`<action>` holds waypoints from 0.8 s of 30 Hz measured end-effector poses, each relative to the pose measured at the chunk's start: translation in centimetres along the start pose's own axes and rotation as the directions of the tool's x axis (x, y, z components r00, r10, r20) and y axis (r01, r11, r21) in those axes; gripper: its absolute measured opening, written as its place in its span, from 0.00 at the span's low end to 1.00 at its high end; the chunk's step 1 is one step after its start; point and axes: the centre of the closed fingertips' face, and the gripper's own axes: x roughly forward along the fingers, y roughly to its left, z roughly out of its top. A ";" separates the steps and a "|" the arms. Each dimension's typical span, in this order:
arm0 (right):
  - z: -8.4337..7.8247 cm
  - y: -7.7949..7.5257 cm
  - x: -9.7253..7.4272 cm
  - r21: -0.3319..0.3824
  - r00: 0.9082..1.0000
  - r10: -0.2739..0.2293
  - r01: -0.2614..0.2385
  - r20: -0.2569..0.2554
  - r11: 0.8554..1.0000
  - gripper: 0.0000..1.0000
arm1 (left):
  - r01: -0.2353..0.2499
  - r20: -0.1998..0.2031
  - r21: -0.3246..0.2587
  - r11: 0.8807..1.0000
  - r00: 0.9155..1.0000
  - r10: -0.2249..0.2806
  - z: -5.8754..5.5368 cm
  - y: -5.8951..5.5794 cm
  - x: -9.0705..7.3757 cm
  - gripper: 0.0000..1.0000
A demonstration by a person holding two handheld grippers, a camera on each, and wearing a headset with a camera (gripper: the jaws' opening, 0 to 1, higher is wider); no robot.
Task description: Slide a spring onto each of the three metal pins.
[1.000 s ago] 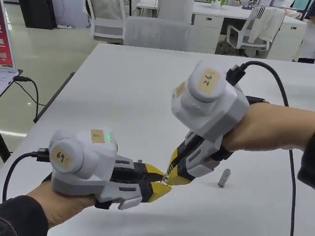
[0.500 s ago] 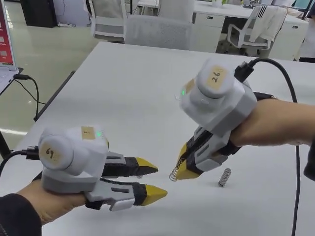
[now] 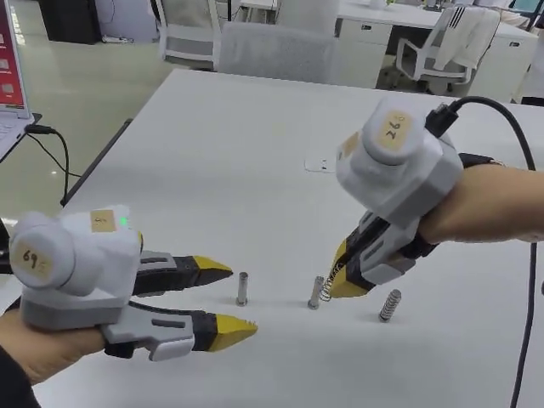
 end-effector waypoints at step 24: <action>-1.0 -5.6 2.1 -0.028 0.992 -0.052 0.049 -0.114 0.998 0.08 | -0.086 0.027 -0.078 0.993 0.996 0.089 -0.5 0.3 -1.3 0.53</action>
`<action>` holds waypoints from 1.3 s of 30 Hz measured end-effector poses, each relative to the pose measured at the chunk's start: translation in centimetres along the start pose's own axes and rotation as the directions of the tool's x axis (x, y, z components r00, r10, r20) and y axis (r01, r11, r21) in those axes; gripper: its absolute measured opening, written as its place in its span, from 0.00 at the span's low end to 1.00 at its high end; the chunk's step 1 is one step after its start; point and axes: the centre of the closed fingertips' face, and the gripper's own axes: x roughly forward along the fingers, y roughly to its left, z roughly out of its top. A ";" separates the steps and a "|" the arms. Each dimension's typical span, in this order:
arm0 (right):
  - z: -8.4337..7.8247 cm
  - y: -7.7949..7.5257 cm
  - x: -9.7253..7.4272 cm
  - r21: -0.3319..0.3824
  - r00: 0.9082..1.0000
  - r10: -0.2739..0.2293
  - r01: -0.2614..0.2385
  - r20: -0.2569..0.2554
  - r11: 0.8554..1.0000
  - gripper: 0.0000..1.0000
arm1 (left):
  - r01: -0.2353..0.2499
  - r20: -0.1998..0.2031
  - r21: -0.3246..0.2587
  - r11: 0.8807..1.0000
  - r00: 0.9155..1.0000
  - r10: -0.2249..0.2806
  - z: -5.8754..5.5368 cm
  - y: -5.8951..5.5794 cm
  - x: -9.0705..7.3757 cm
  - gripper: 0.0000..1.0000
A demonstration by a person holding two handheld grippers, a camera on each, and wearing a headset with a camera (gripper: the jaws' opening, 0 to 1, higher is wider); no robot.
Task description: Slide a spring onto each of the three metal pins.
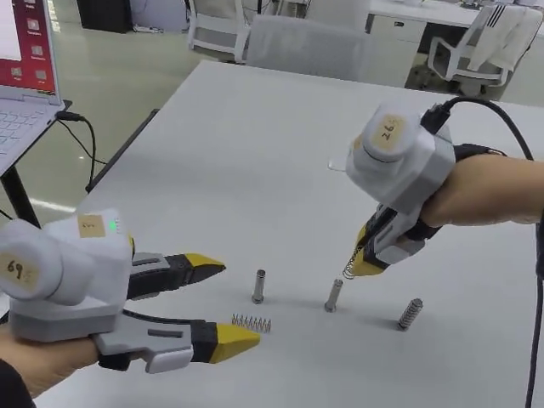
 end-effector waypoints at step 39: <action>-1.6 -0.3 6.9 -0.017 0.986 0.074 -0.078 -0.147 0.997 0.08 | -0.009 -0.042 -0.023 1.000 0.999 0.008 -1.5 -0.2 0.4 0.53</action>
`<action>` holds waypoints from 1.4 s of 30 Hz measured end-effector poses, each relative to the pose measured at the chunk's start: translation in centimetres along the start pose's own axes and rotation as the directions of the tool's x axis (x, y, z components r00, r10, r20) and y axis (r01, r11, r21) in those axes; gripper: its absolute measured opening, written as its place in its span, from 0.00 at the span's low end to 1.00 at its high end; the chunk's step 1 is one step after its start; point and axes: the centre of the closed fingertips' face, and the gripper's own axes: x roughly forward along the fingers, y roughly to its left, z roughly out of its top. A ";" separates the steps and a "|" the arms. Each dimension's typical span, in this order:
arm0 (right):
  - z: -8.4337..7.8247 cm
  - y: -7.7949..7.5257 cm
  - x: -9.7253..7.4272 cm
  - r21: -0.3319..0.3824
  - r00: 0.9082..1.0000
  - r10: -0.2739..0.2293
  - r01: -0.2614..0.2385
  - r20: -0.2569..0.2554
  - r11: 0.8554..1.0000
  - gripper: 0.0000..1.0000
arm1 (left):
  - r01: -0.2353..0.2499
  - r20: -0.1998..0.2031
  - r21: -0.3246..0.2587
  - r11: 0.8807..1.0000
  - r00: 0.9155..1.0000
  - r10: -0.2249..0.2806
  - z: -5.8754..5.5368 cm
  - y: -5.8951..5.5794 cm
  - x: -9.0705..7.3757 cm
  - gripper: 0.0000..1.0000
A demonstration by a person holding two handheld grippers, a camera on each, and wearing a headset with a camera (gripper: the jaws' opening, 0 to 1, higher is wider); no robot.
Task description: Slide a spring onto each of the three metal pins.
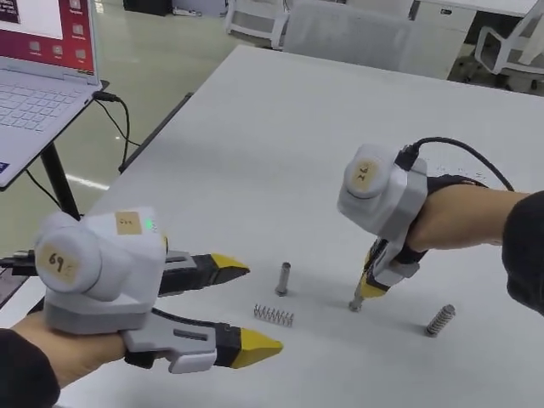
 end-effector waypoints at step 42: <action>3.8 1.9 -2.4 -0.083 0.988 -0.062 0.074 0.141 0.994 0.19 | -0.006 -0.024 0.006 1.000 1.000 0.006 -0.4 0.0 0.0 0.52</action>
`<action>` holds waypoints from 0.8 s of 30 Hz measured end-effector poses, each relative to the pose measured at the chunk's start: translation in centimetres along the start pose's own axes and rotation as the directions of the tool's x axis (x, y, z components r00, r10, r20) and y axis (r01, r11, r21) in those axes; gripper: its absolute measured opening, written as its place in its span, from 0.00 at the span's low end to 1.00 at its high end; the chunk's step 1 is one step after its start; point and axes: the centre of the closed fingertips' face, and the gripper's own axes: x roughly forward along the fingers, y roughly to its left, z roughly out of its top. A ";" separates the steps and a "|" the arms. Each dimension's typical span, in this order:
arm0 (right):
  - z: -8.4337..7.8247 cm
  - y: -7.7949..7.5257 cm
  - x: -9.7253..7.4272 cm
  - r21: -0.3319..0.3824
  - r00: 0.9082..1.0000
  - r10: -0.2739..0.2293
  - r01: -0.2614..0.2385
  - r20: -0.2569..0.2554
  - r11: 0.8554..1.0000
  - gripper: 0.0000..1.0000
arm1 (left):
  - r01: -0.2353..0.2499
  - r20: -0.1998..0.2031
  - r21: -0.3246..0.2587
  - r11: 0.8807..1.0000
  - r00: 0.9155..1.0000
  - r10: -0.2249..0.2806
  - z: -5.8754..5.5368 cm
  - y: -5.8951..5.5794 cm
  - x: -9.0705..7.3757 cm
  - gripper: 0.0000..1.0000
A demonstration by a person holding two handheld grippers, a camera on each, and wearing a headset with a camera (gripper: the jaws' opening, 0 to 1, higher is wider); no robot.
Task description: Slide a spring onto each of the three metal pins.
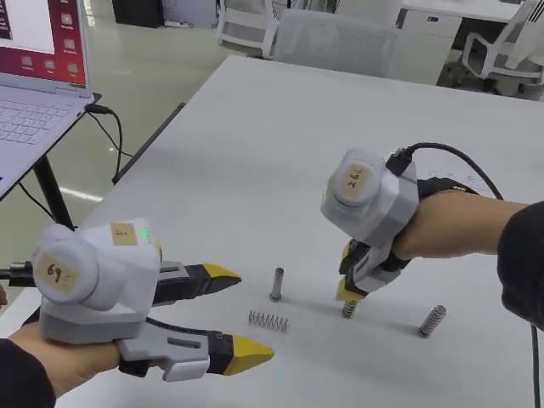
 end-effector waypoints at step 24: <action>3.9 3.3 4.8 0.007 0.993 0.105 -0.105 0.060 0.994 0.15 | -0.015 -0.013 0.000 1.000 1.000 0.015 -0.5 0.3 -0.2 0.52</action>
